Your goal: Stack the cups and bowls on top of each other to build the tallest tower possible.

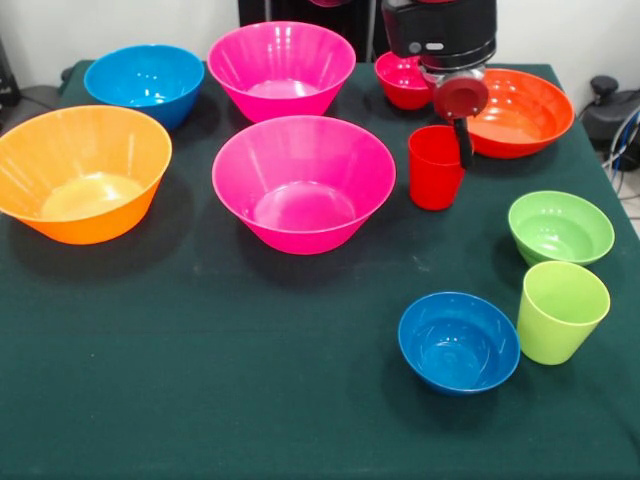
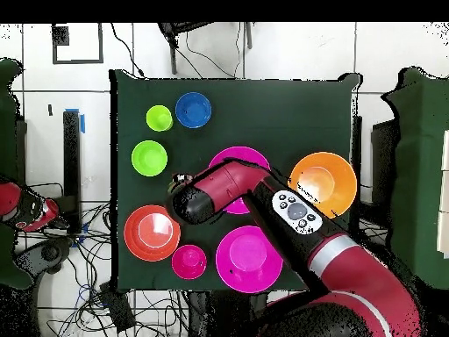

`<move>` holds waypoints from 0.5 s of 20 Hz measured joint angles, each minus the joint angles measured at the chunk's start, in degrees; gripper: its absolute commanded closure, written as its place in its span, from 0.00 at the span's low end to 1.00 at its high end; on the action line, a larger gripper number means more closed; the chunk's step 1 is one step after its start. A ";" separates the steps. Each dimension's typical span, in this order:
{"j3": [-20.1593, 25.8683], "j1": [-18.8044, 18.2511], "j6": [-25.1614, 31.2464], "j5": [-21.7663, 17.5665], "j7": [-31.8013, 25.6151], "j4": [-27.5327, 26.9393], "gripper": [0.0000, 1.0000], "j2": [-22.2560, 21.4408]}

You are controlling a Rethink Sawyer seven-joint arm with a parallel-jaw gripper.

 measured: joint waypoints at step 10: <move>-1.97 1.02 -0.01 0.00 0.00 -0.07 0.00 -0.41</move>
